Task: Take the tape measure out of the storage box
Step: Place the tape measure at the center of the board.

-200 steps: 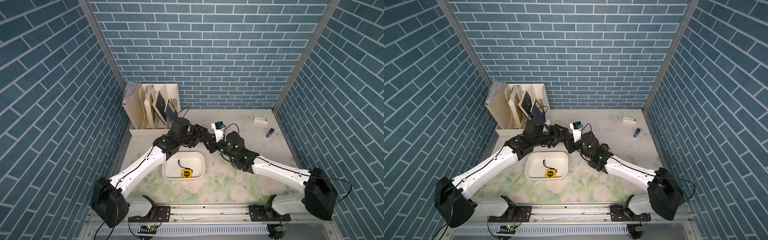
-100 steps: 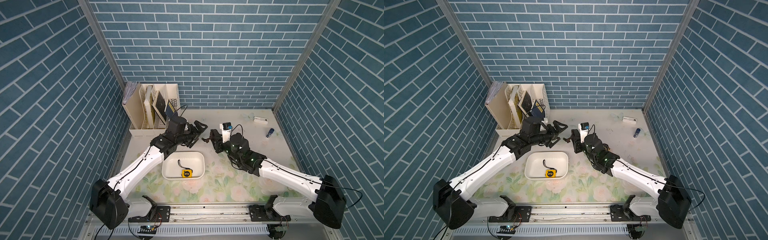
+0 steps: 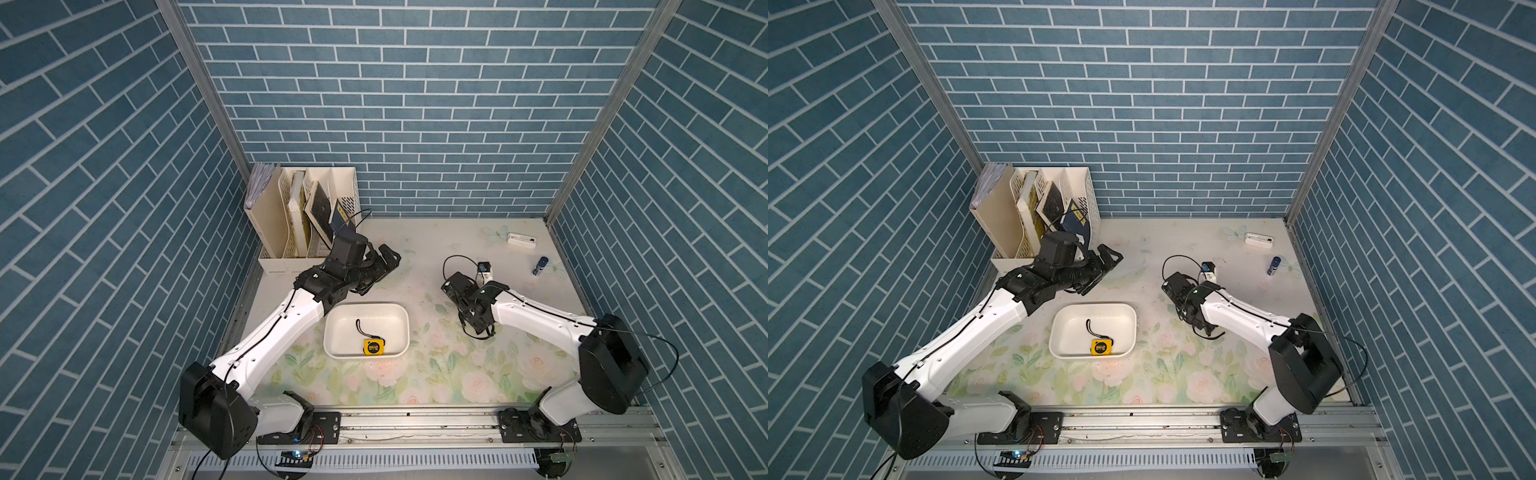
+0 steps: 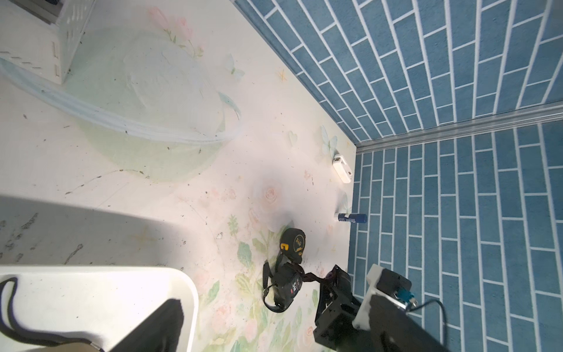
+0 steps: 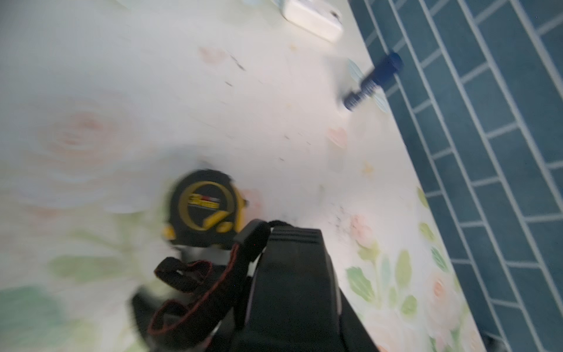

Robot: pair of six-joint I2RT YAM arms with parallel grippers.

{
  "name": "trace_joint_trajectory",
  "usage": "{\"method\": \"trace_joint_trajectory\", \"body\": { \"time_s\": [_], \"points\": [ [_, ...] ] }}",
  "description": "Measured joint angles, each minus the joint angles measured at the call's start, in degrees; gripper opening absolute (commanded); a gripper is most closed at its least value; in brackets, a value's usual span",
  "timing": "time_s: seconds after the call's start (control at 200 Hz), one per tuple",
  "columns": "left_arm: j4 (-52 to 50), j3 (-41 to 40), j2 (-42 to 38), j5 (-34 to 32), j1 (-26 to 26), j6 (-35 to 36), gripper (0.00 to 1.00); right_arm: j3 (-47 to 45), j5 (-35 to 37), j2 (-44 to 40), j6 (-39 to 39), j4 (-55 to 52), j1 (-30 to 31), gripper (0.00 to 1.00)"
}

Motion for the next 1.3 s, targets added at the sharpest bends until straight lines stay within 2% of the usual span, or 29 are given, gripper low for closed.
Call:
{"method": "trace_joint_trajectory", "body": {
  "time_s": [0.125,0.26,0.51,0.77,0.825,1.21,1.3],
  "points": [
    [-1.7,0.0,0.0,-1.0,0.0,1.4,1.0,-2.2,1.6,0.9,4.5,-4.5,-4.1,0.0],
    [-4.1,0.2,0.0,-3.0,0.0,2.8,1.0,-3.7,1.1,1.0,5.4,-4.6,-6.8,0.0],
    [-6.5,0.2,-0.3,-5.5,0.0,3.8,1.0,-7.7,-4.9,5.1,2.7,1.5,-11.3,0.0],
    [-7.8,0.6,-1.0,-6.8,0.0,3.8,1.0,-8.1,-8.8,8.3,-0.7,6.2,-12.5,0.0],
    [-7.9,0.6,-1.0,-7.0,0.0,3.9,1.0,-7.9,-9.0,8.3,-1.4,6.1,-12.7,0.06],
    [-8.6,0.6,-1.0,-7.7,0.0,4.3,1.0,-6.3,-9.2,8.9,-3.1,6.6,-12.8,0.82],
    [-8.7,0.6,-1.0,-7.8,0.0,4.5,1.0,-6.1,-9.0,8.3,-3.3,6.9,-13.0,0.87]
  ]
}}
